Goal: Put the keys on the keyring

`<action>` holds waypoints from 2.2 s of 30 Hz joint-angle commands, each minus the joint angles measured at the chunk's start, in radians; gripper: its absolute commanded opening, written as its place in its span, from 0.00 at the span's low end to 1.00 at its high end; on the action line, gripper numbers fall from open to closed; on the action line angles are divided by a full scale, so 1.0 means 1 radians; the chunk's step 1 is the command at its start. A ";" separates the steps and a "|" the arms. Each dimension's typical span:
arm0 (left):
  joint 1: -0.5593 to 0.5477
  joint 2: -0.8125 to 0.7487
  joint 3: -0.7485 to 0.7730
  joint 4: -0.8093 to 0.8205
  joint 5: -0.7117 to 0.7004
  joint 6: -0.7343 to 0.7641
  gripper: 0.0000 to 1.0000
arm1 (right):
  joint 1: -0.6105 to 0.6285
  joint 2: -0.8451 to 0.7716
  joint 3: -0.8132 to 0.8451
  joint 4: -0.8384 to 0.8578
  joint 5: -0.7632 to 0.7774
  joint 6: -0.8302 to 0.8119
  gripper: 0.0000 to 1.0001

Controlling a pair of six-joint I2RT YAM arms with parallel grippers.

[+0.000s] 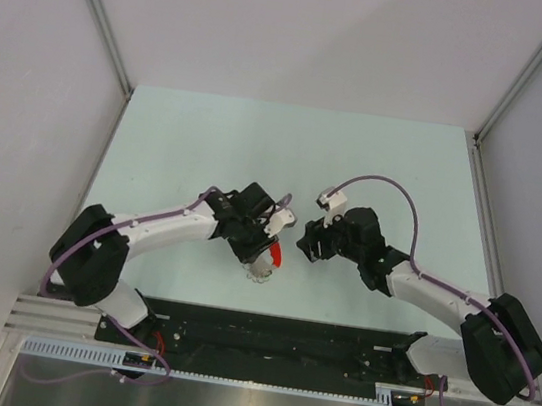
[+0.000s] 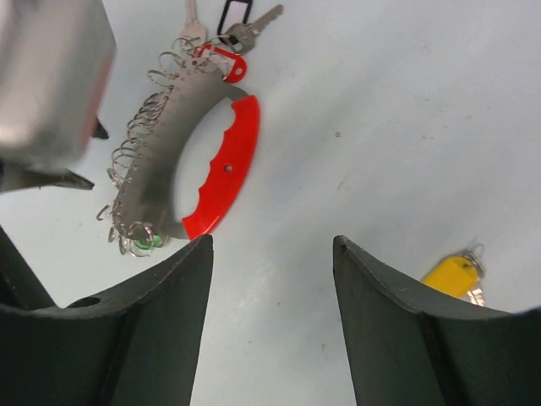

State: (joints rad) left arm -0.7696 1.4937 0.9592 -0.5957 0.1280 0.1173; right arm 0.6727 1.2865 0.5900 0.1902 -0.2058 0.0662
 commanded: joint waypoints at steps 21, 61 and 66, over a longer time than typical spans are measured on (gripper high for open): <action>-0.123 0.272 0.211 -0.225 -0.113 0.265 0.33 | -0.058 -0.191 -0.108 0.041 0.171 0.000 0.62; -0.157 -0.291 -0.304 0.543 -0.439 -0.201 0.00 | -0.064 -0.162 -0.134 0.181 -0.047 0.109 0.61; -0.116 -0.378 -0.491 0.830 -0.463 -0.261 0.00 | -0.059 -0.118 -0.142 0.279 -0.142 0.158 0.61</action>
State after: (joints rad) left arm -0.9226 1.1816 0.5671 -0.0750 -0.2897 -0.0528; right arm 0.6132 1.1374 0.4541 0.3317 -0.2489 0.1661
